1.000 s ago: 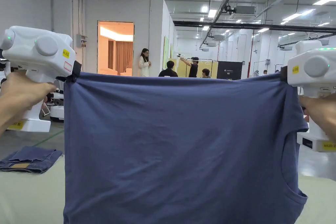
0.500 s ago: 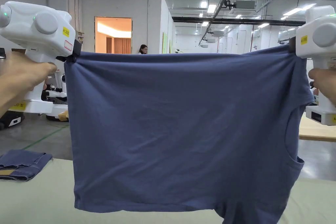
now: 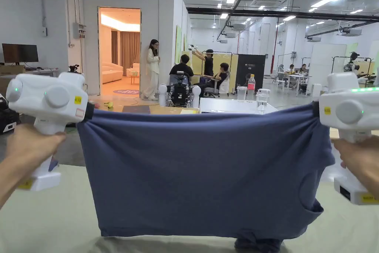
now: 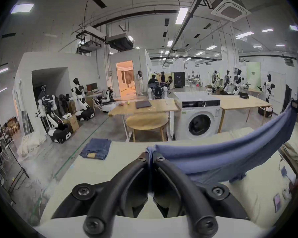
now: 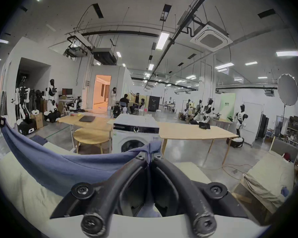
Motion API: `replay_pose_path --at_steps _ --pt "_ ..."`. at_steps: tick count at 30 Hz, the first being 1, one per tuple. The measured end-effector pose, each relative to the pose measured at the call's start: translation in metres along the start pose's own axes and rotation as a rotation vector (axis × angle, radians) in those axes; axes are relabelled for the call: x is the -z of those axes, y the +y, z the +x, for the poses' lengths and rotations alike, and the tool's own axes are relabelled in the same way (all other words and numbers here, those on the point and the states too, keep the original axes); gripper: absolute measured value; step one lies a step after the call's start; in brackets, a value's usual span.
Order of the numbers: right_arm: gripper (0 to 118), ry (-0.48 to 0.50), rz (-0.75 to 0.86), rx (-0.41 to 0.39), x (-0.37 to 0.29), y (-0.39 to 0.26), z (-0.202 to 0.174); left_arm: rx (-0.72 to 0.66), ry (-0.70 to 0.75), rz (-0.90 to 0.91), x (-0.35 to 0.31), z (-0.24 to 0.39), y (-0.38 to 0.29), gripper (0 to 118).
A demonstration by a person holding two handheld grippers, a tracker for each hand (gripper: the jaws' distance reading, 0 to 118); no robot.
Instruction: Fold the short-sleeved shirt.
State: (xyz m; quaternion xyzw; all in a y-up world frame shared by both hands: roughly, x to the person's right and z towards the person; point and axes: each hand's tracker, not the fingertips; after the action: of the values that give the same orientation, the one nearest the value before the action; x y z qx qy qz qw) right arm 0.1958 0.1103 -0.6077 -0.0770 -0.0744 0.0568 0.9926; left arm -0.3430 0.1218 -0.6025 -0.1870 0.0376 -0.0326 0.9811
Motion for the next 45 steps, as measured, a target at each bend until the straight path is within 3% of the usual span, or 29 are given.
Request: replay_pose_path --at_steps 3,17,21,24,34,41,43,45 --pt "0 -0.002 -0.045 -0.035 -0.031 -0.035 0.001 -0.001 -0.027 -0.029 -0.024 -0.004 -0.042 0" --pt "0 0.048 -0.217 -0.053 -0.207 -0.218 0.02 -0.039 -0.068 -0.104 -0.169 0.001 -0.258 0" --pt "0 0.085 -0.288 0.002 -0.247 -0.271 0.03 -0.05 -0.071 -0.152 -0.194 0.002 -0.32 0" --pt "0 0.101 -0.364 -0.012 -0.27 -0.307 0.034 -0.081 -0.083 -0.219 -0.203 0.0 -0.357 0" --pt "0 0.126 -0.582 -0.032 -0.279 -0.404 0.029 -0.046 -0.081 -0.372 -0.183 0.009 -0.444 0" --pt "2 0.111 -0.639 -0.043 -0.268 -0.426 0.026 -0.047 -0.091 -0.446 -0.168 0.009 -0.46 0" --pt "9 0.102 -0.643 -0.055 -0.267 -0.423 0.025 -0.045 -0.096 -0.461 -0.167 0.007 -0.457 0" --pt "31 0.091 -0.646 -0.065 -0.268 -0.413 0.024 -0.069 -0.104 -0.472 -0.17 0.004 -0.447 16"
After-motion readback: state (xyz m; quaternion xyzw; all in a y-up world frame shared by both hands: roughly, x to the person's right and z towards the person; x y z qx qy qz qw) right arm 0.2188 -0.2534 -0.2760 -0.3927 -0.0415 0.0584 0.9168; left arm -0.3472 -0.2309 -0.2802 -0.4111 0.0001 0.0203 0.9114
